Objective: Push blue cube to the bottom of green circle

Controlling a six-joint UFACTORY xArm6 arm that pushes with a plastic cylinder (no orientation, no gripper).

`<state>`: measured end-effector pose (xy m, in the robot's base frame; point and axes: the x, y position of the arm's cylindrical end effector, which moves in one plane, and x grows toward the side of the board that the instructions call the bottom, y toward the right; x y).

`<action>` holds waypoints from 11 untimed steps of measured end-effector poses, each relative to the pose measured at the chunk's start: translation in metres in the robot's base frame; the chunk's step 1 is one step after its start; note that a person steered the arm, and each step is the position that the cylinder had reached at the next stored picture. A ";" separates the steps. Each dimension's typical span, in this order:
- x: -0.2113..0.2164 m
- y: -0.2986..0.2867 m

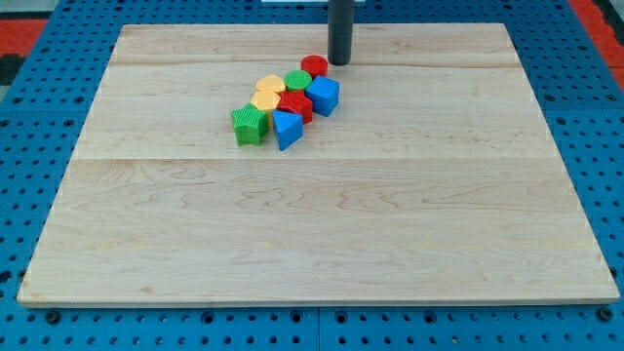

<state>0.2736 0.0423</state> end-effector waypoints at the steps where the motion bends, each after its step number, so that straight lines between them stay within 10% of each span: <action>1: 0.020 0.002; 9: 0.108 -0.033; 11: 0.201 -0.004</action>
